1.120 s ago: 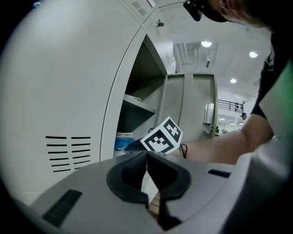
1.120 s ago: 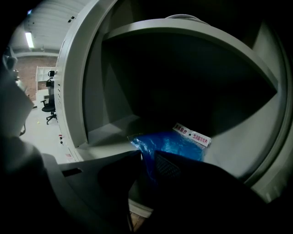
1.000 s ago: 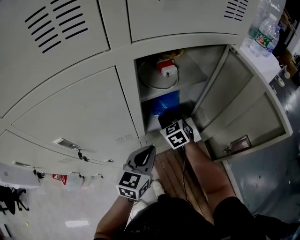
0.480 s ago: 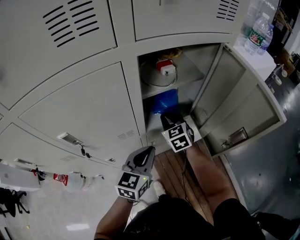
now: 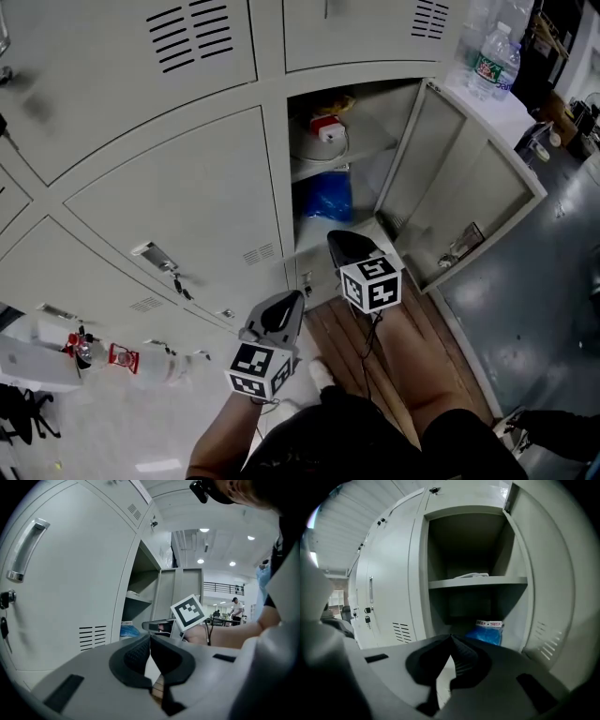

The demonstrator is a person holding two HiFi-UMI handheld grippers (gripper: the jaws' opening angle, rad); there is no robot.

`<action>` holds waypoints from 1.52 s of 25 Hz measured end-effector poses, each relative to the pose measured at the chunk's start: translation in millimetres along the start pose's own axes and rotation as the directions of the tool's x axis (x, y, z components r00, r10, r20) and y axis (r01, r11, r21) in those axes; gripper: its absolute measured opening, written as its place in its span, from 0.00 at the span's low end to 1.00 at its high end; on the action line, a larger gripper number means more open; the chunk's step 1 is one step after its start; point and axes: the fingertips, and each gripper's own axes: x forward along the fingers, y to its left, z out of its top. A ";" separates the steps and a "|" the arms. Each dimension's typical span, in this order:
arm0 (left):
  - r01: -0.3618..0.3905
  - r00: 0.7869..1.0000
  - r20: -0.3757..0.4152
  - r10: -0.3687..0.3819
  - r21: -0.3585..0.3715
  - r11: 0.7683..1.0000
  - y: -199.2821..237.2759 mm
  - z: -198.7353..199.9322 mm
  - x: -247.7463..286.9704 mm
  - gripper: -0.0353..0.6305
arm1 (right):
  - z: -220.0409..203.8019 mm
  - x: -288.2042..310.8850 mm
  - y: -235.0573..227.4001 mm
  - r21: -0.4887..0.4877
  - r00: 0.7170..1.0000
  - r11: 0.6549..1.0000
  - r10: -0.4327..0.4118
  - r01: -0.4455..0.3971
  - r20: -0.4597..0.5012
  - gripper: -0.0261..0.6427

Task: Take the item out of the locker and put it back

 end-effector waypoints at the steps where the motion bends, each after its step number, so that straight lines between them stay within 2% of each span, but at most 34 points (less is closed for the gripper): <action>1: 0.004 1.000 0.002 -0.004 0.003 1.000 -1.7 0.3 -6.0 0.06 | 0.8 -7.9 6.5 0.008 1.000 1.000 0.000 0.000 0.009 0.04; 9: 0.046 0.999 0.020 -0.047 0.040 0.998 -17.9 2.0 -57.5 0.06 | 3.3 -71.6 64.6 0.041 0.997 0.999 -0.012 0.010 0.072 0.04; 15: 0.072 0.997 0.021 -0.074 0.073 0.995 -28.0 -1.8 -89.2 0.06 | -8.5 -113.1 102.7 0.047 0.996 0.999 -0.029 0.026 0.082 0.04; 25: 0.085 0.996 0.033 -0.088 0.076 0.993 -61.5 -7.0 -116.1 0.06 | -23.0 -173.1 132.7 0.018 0.996 1.000 -0.026 0.024 0.084 0.04; 30: 0.066 0.997 0.041 -0.069 0.069 0.995 -80.9 -7.3 -120.5 0.06 | -20.0 -193.9 137.9 -0.009 0.995 1.000 0.008 -0.007 0.095 0.04; 38: -0.015 0.999 0.052 0.013 0.038 0.999 -123.4 -12.5 -116.7 0.06 | -27.5 -236.4 132.1 -0.040 0.990 0.995 0.095 -0.091 0.107 0.04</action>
